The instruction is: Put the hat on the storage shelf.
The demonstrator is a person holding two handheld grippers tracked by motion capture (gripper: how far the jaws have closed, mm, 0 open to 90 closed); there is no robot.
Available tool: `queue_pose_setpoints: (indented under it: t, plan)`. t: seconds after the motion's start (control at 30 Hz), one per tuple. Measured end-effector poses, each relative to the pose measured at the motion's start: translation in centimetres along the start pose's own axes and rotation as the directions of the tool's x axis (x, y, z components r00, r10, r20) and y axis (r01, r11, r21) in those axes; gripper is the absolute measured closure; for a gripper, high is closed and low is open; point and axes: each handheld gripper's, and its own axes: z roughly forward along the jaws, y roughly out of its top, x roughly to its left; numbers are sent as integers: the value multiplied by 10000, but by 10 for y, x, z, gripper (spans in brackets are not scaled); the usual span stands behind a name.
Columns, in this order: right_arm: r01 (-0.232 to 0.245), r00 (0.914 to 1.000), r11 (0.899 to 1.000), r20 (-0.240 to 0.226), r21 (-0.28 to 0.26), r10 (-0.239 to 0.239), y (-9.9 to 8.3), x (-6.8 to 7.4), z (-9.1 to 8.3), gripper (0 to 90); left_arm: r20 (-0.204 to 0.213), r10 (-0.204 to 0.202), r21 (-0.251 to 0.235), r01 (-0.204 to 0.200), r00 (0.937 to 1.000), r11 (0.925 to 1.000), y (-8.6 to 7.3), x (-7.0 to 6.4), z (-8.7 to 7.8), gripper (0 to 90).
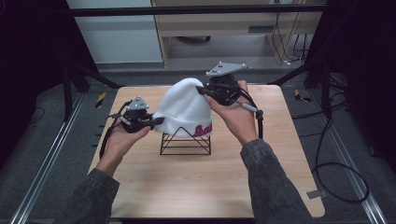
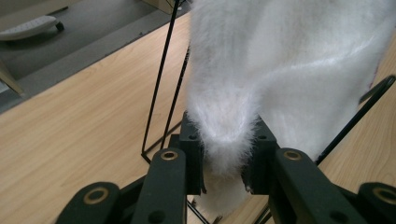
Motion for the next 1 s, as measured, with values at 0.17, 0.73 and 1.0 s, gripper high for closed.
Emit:
queue_pose_setpoints:
  t: [0.17, 0.73, 1.0]
  plan:
    - [191, 9998, 9998, -40, 101, -191, -1, 8, 4, 819, -18, 298, 42, -298, 9996, 9995, -9, -3, 0, 727]
    - [290, 9982, 9983, -534, 513, -263, -14, 22, 11, 820, 164, -33, 117, 31, 9999, 9999, -31, -2, 3, 724]
    - [303, 9972, 9940, -717, 1050, -228, -26, 24, 22, 820, 221, 47, 492, -57, 9997, 9988, -42, -6, 12, 724]
